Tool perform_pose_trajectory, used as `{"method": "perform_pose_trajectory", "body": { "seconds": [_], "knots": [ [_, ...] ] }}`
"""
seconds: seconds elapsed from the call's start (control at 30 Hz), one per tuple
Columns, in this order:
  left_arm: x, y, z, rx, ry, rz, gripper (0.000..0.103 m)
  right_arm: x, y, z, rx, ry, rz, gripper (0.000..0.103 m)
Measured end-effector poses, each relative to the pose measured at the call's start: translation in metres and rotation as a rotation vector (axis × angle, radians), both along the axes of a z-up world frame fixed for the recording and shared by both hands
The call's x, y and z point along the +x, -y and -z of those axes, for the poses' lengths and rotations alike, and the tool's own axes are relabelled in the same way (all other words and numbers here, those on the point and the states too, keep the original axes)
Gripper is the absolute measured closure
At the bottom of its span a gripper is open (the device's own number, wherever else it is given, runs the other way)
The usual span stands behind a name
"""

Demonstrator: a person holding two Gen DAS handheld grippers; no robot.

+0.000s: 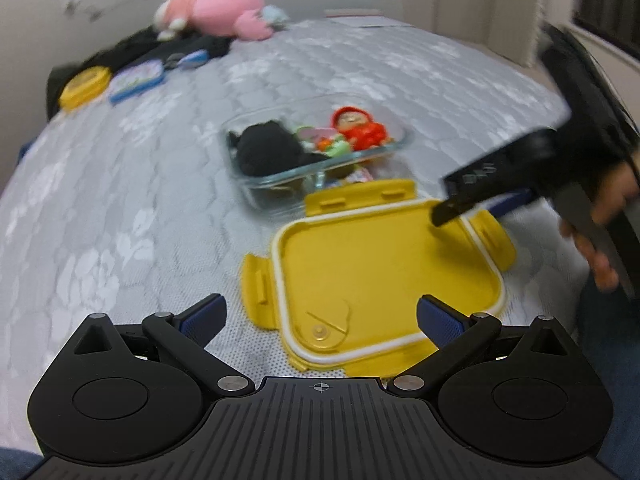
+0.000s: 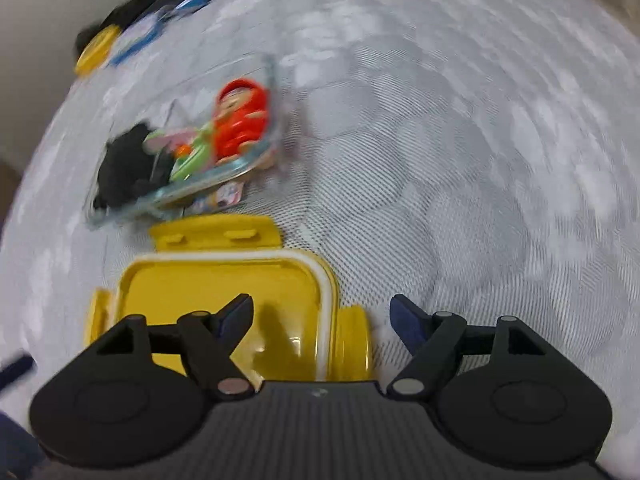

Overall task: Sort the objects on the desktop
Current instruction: 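Grasp the rim of the yellow lid with the right gripper, then lift the yellow lid with the right gripper while the left gripper grasps its rim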

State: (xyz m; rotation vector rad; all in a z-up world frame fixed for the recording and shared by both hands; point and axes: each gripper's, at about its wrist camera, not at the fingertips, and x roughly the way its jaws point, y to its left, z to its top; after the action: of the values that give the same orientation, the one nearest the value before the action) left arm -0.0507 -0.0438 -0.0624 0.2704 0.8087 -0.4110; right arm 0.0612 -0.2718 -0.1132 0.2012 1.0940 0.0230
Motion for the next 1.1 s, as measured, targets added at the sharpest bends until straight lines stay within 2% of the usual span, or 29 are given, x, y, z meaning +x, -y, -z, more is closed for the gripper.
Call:
{"method": "perform_pose_trajectory", "body": {
  "seconds": [0.07,0.13,0.3,0.37,0.4,0.47,0.53,0.6,0.77,0.83,0.93,1.07,1.1],
  "knots": [
    [-0.008,0.010,0.000,0.037,0.009,0.047,0.000,0.002,-0.009,0.002,-0.046,-0.013,-0.058,0.026],
    [-0.014,0.018,0.000,0.052,-0.030,0.075,0.000,0.002,-0.012,0.007,-0.033,-0.034,-0.086,0.023],
    [-0.020,0.038,0.001,0.070,-0.152,0.041,0.000,0.001,-0.007,0.009,0.021,-0.042,-0.060,0.023],
    [-0.023,0.043,-0.005,0.054,-0.170,0.046,0.000,-0.001,-0.004,0.008,0.045,-0.033,-0.046,0.037],
    [-0.025,0.045,-0.009,0.047,-0.166,0.054,0.000,-0.002,-0.002,0.007,0.052,-0.027,-0.038,0.041],
    [-0.030,0.050,-0.016,0.062,-0.135,0.069,0.000,-0.003,0.003,0.004,0.053,-0.013,-0.013,0.066],
    [-0.034,0.055,-0.021,0.100,-0.095,0.076,0.000,-0.004,0.008,0.002,0.094,-0.007,0.003,0.082],
    [-0.037,0.056,-0.025,0.117,-0.074,0.085,0.000,-0.006,0.011,0.000,0.147,0.007,0.000,0.083],
    [-0.042,0.056,-0.035,0.125,-0.048,0.097,0.000,-0.016,0.010,-0.011,0.179,0.064,-0.024,0.085],
    [-0.045,0.058,-0.038,0.157,-0.025,0.112,0.000,-0.019,0.010,-0.015,0.197,0.077,-0.025,0.086],
    [-0.054,0.064,-0.042,0.274,0.059,0.136,0.000,-0.020,0.013,-0.016,0.248,0.077,-0.003,0.087],
    [-0.063,0.071,-0.049,0.488,0.248,0.165,0.000,-0.024,0.019,-0.020,0.298,0.103,0.012,0.089],
    [-0.065,0.072,-0.053,0.518,0.288,0.172,0.000,-0.025,0.020,-0.021,0.311,0.111,0.017,0.089]
  ]
}}
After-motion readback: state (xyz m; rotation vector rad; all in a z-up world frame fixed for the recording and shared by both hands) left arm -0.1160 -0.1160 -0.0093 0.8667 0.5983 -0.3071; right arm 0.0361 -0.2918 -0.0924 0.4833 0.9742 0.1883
